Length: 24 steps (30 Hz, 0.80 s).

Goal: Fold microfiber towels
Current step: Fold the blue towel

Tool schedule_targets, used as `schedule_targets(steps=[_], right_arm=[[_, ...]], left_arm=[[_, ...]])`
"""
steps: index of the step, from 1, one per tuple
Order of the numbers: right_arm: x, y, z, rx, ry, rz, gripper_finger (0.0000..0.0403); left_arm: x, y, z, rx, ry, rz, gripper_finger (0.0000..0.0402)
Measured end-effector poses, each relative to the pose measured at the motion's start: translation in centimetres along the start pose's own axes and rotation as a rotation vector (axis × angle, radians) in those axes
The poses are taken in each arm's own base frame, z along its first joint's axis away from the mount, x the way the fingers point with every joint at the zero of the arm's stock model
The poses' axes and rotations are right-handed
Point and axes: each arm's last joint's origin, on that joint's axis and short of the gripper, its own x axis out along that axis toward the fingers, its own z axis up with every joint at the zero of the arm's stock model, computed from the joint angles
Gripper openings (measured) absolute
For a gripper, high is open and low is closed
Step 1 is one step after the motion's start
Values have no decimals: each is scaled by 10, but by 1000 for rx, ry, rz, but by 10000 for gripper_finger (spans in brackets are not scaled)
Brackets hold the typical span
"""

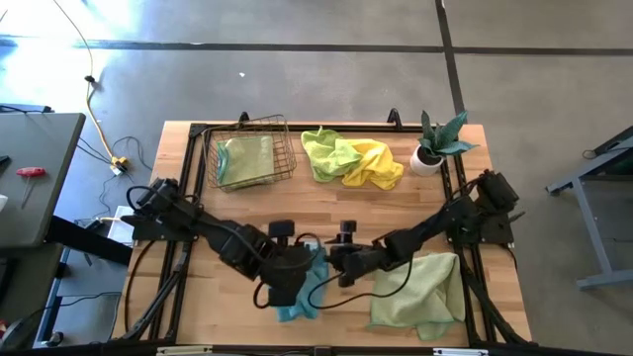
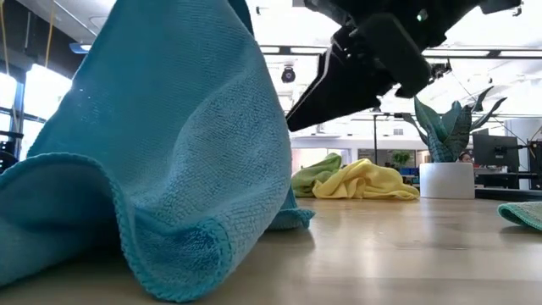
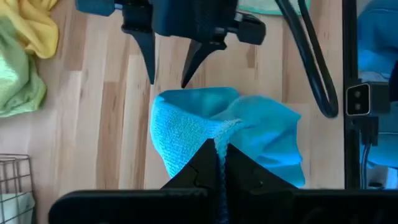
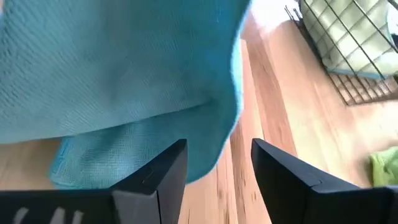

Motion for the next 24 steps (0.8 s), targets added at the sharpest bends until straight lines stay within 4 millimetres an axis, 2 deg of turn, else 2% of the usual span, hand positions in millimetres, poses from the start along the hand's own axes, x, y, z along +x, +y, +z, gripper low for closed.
schedule_targets(steps=[5, 9, 14, 20, 24], right_arm=[[13, -10, -26, 13, -61, 119, 173], [20, -22, -48, 118, -125, 182, 173], [16, -29, -68, 285, -262, 282, 173], [12, -37, -82, 463, -315, 245, 173], [17, -35, -88, 537, -288, 204, 173]], left_arm=[[-4, -10, -6, -1, -5, 10, 0], [-5, -12, -8, -30, -17, 23, 0], [-5, -11, -7, -49, -41, 60, 0], [-3, -3, -3, -69, -63, 109, 0], [0, 4, 1, -85, -71, 137, 0]])
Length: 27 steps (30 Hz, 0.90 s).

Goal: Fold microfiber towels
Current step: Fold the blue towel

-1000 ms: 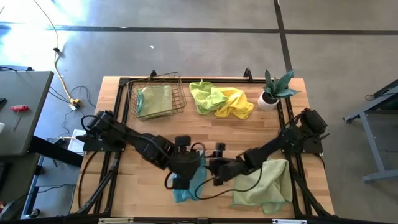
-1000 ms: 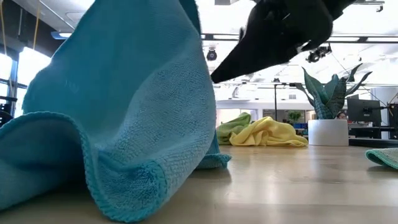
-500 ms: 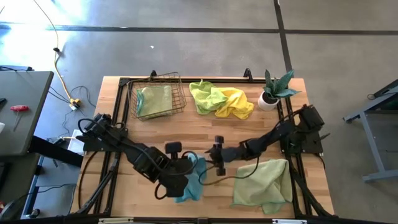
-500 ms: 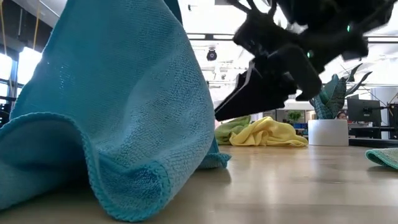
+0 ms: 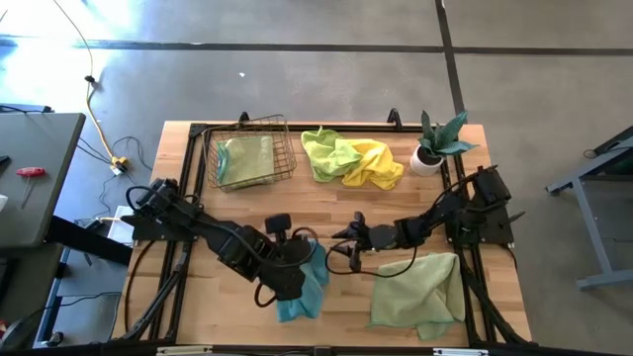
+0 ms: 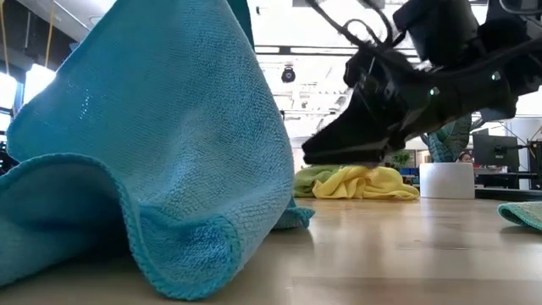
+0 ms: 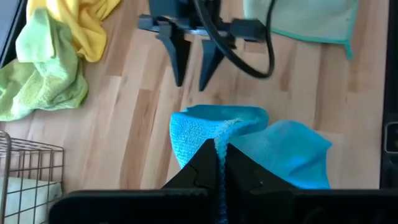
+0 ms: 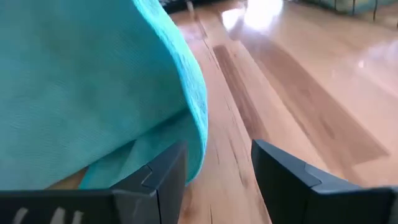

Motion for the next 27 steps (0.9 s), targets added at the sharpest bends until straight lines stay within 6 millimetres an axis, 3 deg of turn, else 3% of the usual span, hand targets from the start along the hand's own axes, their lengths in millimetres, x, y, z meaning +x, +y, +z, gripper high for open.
schedule_targets(steps=[16, 27], right_arm=[[35, 7, -9, 5, 32, 23, 173], [51, 5, -15, 98, 95, 111, 173]], left_arm=[[2, 6, 4, 12, -16, 38, 0], [-27, 10, 14, 36, -133, 79, 0]])
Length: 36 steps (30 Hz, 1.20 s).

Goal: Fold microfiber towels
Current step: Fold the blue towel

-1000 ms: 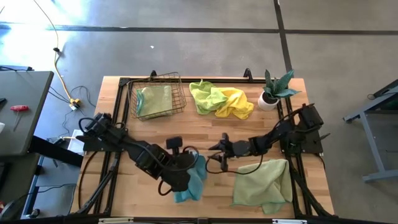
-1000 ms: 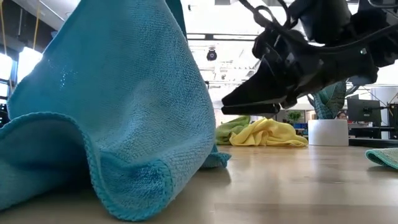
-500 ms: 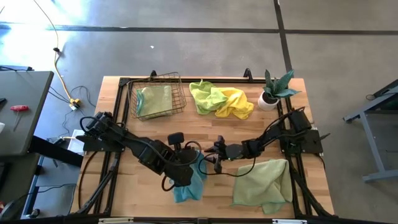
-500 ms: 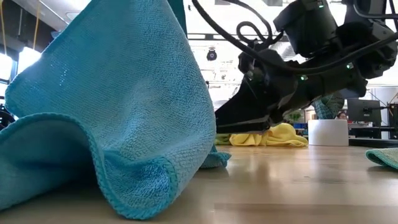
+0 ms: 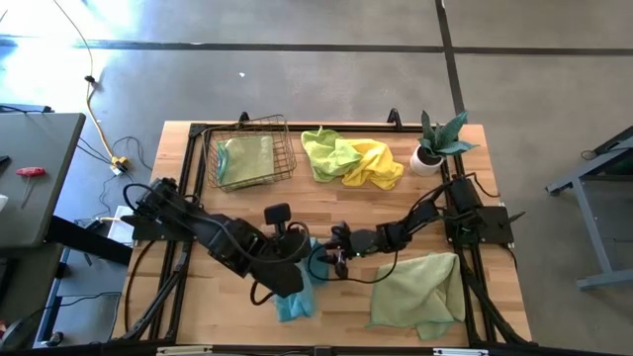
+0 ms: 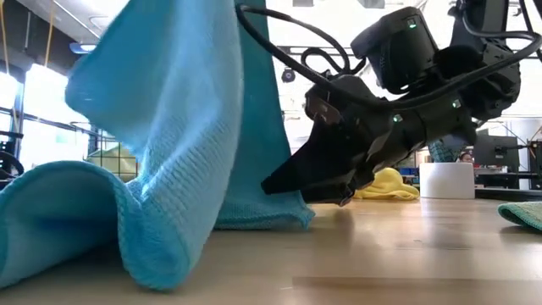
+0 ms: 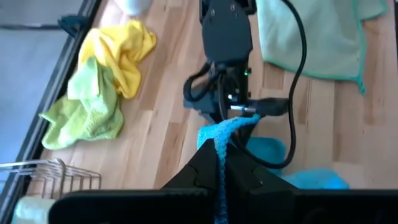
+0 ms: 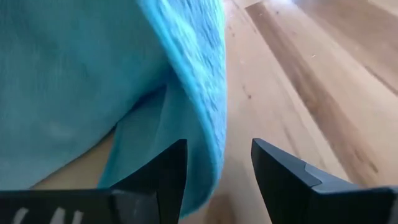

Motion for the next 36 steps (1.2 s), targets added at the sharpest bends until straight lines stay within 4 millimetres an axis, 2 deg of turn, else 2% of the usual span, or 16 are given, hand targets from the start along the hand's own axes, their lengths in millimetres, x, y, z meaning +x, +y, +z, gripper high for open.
schedule_targets(steps=[8, 22, 27, 33, 36], right_arm=[[-1, 4, -2, 22, 8, 22, 173], [-1, 8, -3, 44, 8, 34, 169], [-1, 8, -3, 44, 9, 34, 124], [-2, 7, -4, 42, 32, 21, 18], [-2, 7, -6, 44, 57, 25, 12]], left_arm=[[-13, 8, 9, -11, -73, 40, 0], [-20, 14, 13, -10, -136, 131, 0], [-20, 14, 13, -8, -138, 135, 0], [-20, 14, 13, -10, -138, 135, 0], [-22, 11, 11, -20, -130, 116, 0]])
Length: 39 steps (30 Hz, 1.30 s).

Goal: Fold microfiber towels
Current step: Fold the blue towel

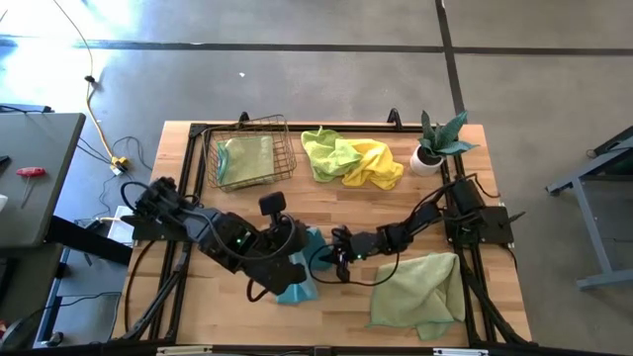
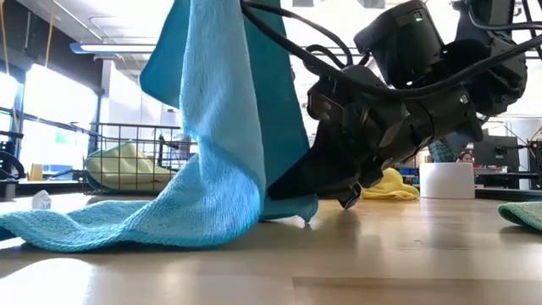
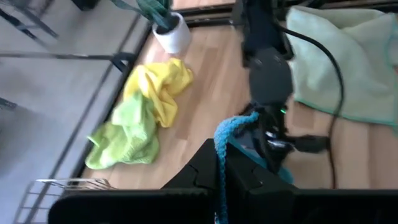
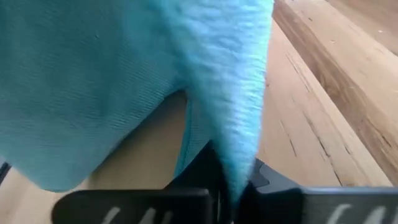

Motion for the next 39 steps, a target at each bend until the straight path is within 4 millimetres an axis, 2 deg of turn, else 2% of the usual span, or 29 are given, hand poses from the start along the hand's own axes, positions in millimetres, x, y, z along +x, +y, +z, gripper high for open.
schedule_targets(steps=[3, 6, 14, 18, 21, 28, 35, 39], right_arm=[[-4, 0, 2, 1, 64, 13, 6], [-15, 2, 5, -27, 161, -24, 3], [-74, 14, 36, -120, 335, -188, 1], [-107, 19, 52, -112, 354, -215, 0], [-128, 23, 62, -97, 352, -196, 0], [-170, 33, 85, -59, 380, -150, 0], [-204, 45, 119, -136, 512, -387, 0], [-223, 49, 133, -165, 588, -476, 0]], left_arm=[[-5, -4, -7, -12, 49, -41, 0], [-11, -9, -15, -47, 103, -62, 0], [-13, -31, -41, -79, 171, -47, 0], [4, -46, -55, -83, 168, -10, 0], [19, -54, -65, -97, 91, 80, 0], [48, -57, -80, -92, -79, 288, 0], [54, -49, -78, -128, -267, 460, 0], [61, -41, -76, -105, -251, 496, 0]])
